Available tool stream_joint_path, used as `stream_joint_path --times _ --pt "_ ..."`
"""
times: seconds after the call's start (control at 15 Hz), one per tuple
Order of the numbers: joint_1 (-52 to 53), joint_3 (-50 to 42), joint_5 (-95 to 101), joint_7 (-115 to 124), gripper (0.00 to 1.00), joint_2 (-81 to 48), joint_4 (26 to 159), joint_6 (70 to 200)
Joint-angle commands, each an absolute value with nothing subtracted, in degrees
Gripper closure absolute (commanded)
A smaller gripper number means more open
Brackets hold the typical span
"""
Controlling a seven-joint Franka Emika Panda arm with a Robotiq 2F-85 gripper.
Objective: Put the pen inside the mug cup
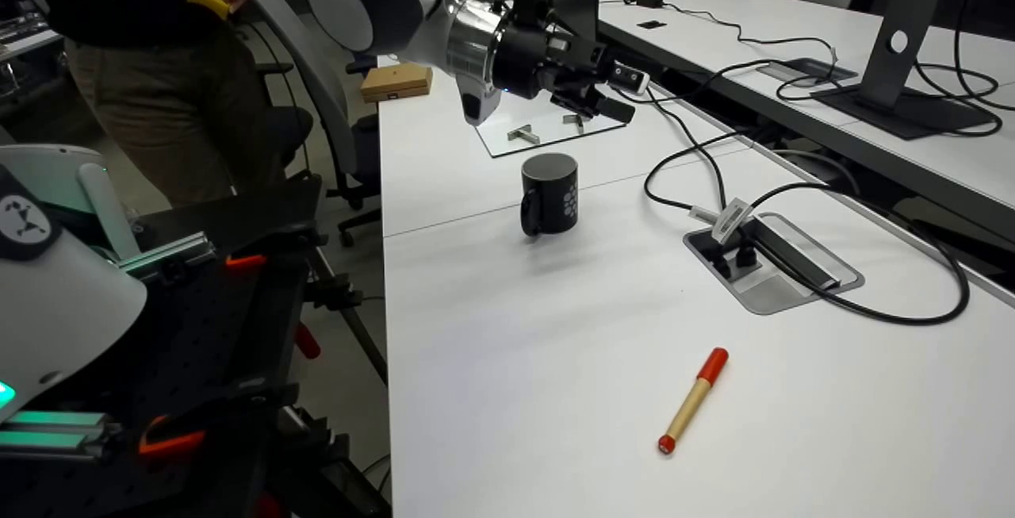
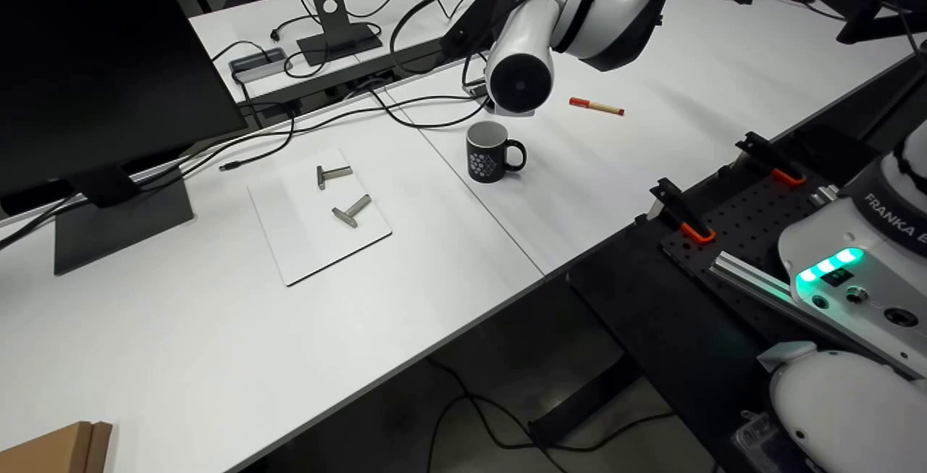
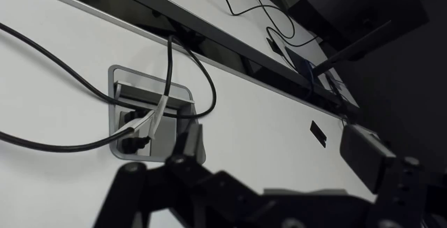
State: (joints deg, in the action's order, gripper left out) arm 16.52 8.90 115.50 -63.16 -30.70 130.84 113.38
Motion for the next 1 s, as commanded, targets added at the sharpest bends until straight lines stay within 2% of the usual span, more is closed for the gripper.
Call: stream_joint_path --times 0.0,0.6,0.93 --pt "14.7 8.4 119.4 -65.7 0.00 -29.9 132.3 115.3" --pt "9.3 3.7 124.2 -76.9 0.00 -28.4 136.3 120.5" --pt "8.4 3.4 122.5 -81.4 0.00 -30.3 135.7 117.9"
